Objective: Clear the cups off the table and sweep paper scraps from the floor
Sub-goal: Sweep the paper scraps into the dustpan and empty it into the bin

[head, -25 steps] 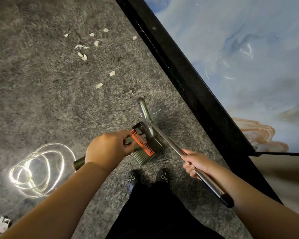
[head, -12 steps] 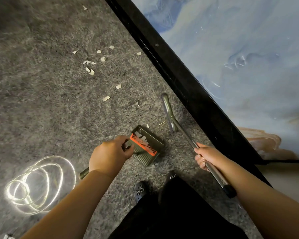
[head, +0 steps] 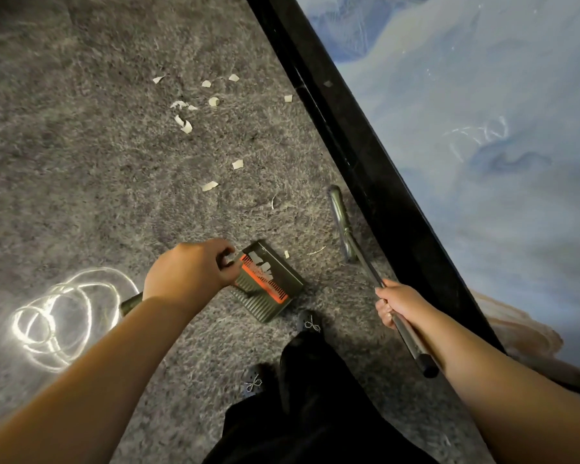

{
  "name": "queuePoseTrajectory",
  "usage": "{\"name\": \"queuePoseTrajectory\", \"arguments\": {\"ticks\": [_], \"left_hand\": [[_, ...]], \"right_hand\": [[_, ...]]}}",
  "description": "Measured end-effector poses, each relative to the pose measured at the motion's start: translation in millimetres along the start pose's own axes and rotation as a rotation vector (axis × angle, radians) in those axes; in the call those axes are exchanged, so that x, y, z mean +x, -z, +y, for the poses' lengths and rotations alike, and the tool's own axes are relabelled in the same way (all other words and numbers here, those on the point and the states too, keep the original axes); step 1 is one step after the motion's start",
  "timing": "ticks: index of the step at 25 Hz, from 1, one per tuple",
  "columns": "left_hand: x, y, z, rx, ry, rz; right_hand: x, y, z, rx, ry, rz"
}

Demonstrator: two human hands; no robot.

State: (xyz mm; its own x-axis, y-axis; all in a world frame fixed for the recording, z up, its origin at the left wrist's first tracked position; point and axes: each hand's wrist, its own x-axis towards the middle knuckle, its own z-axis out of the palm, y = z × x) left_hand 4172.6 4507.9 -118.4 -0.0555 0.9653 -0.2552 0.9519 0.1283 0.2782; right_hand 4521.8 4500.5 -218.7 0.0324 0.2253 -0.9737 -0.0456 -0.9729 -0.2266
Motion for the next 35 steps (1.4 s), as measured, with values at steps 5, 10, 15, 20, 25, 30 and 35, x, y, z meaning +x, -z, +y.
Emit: {"name": "queuePoseTrajectory", "arguments": {"ticks": [5, 10, 15, 20, 25, 30, 35], "left_hand": [[28, 6, 22, 0.052, -0.007, 0.019], [36, 10, 37, 0.087, -0.017, 0.030], [41, 10, 44, 0.103, -0.029, 0.035], [36, 7, 44, 0.105, -0.055, 0.054], [18, 8, 26, 0.054, -0.001, 0.011], [-13, 8, 10, -0.018, 0.138, 0.059], [-21, 15, -5, -0.105, 0.308, 0.154]], "right_hand": [[43, -12, -33, -0.114, -0.030, -0.054], [56, -40, -44, -0.259, -0.014, -0.179], [39, -45, -56, -0.336, -0.112, -0.328], [15, -40, -62, -0.365, -0.104, -0.368], [-4, -28, -82, -0.384, -0.022, -0.344], [-13, -24, -103, -0.339, 0.029, -0.274], [-10, -39, -112, -0.291, 0.065, -0.239]]}}
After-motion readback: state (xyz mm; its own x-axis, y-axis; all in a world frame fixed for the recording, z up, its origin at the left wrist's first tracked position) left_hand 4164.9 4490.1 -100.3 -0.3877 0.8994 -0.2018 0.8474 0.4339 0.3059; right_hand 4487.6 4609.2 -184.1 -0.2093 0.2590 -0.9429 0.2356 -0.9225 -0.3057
